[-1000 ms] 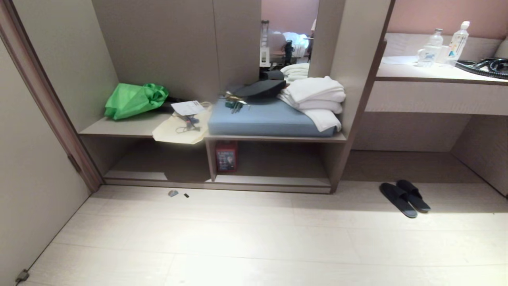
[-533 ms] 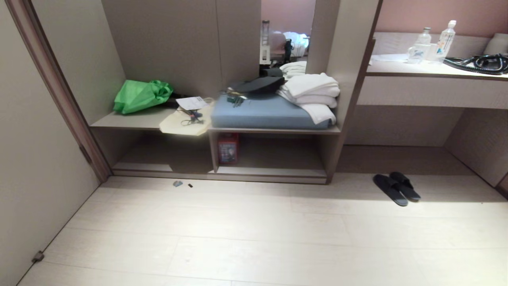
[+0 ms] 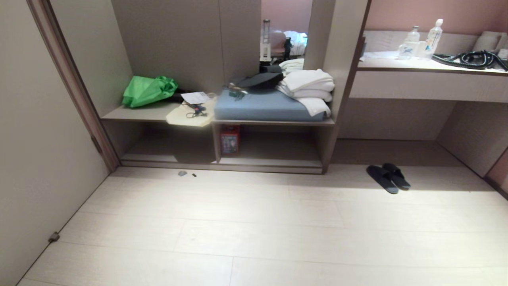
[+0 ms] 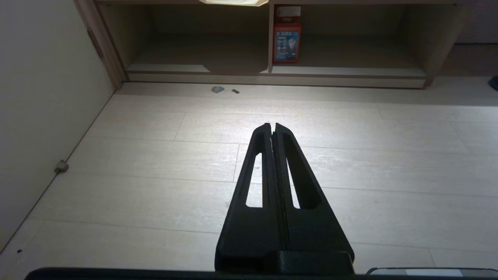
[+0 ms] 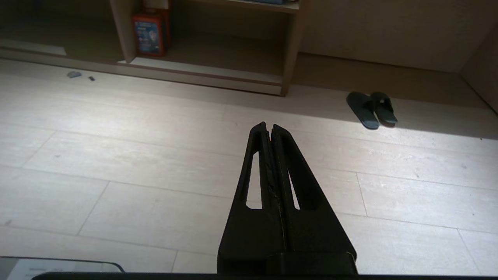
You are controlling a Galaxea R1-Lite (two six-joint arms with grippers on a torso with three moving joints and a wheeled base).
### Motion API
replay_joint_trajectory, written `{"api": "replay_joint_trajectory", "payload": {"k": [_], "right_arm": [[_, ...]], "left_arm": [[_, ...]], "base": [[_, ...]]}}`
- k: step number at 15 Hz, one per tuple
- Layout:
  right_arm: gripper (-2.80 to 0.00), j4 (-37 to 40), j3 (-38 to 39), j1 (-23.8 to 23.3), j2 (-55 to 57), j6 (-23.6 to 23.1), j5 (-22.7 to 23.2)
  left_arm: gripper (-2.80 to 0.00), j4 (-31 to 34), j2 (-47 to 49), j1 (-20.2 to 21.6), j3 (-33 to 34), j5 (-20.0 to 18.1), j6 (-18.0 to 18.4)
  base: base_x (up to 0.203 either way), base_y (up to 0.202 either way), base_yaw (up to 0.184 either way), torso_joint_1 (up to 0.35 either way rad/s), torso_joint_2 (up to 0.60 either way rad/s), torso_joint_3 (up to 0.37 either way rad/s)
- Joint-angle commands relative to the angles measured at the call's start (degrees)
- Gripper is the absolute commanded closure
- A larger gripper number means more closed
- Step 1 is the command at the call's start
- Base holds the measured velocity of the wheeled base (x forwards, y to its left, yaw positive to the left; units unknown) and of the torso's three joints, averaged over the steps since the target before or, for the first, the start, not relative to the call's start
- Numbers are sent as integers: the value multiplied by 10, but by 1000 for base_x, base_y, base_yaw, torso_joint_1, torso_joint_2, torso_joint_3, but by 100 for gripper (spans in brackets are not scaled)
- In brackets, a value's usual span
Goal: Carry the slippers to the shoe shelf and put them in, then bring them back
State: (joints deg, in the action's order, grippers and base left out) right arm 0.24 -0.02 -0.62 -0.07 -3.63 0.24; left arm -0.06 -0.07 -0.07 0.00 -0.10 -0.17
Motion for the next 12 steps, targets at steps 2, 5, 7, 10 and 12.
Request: {"api": "replay_joint_trajectory", "payload": {"k": [2,5,7,10,12], "right_arm": [[0,0,1,0,1,-1,0],[0,-1,1,0,1,-1,0],[0,0,1,0,1,-1,0],[0,-1,1,0,1,-1,0],[0,0,1,0,1,-1,0]], "left_arm": [[0,0,1,0,0,0,-1],[0,0,1,0,0,0,0],[0,0,1,0,0,0,0],[0,0,1,0,0,0,0],[0,0,1,0,0,0,0]], "base": [[-196,0,1,2,3,3],[-196,0,1,3,2,4],[-197,0,2,3,0,3],[-196,0,1,4,-1,2],[-196,0,3,0,2,1]]}}
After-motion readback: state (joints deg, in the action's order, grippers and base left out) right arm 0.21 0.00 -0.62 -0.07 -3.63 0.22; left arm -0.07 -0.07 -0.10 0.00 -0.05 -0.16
